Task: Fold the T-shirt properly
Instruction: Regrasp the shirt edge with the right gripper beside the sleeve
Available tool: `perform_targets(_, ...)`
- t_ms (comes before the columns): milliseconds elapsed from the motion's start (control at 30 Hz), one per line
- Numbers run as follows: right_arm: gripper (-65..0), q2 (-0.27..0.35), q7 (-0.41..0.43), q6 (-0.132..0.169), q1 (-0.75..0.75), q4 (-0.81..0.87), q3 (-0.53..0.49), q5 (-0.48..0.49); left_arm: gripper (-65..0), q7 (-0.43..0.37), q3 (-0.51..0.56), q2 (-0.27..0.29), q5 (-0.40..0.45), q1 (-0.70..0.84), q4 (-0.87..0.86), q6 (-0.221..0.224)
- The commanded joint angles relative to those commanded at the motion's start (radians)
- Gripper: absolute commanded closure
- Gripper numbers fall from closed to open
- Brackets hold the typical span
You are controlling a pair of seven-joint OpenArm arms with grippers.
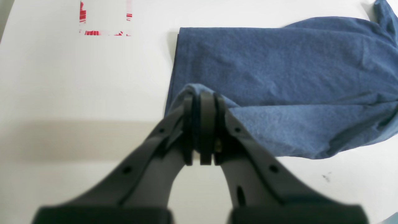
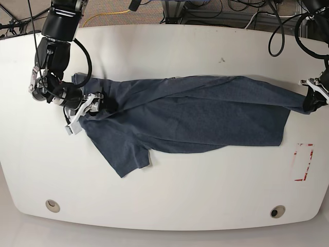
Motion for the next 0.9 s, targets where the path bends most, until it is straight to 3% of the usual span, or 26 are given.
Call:
perform_targets(133, -47.2, -0.003, 0.029, -0.055, 0.003, -0.002, -0.002, 0.0, 0.0, 0.0, 0.005, 0.0, 0.0, 0.0, -0.002, 0.0)
perform_targets(333, -47.2, -0.031, 0.063, -0.097, 0.002, -0.002, 0.003, 0.0, 0.0, 0.0, 0.006, 0.0, 0.0, 0.0, -0.002, 0.0)
perform_targets(633, -47.2, -0.075, 0.094, -0.187, 0.005, -0.002, 0.002, -0.032, 0.0, 0.0, 0.008, 0.0, 0.0, 0.0, -0.002, 0.0)
perform_targets(767, -46.5, -0.109, 0.095, -0.192, 0.005, 0.003, -0.002, -0.13, 0.0, 0.0, 0.008, 0.0, 0.0, 0.0, -0.002, 0.0)
perform_targets(833, -42.6, -0.123, 0.095, -0.192, 0.005, 0.003, 0.0, -0.163, 0.0, 0.0, 0.006, 0.0, 0.002, 0.0, -0.002, 0.0)
perform_targets(900, -33.9, -0.126, 0.098, -0.192, 0.005, 0.003, 0.002, -0.184, 0.0, 0.0, 0.006, 0.0, 0.002, 0.0, -0.002, 0.0)
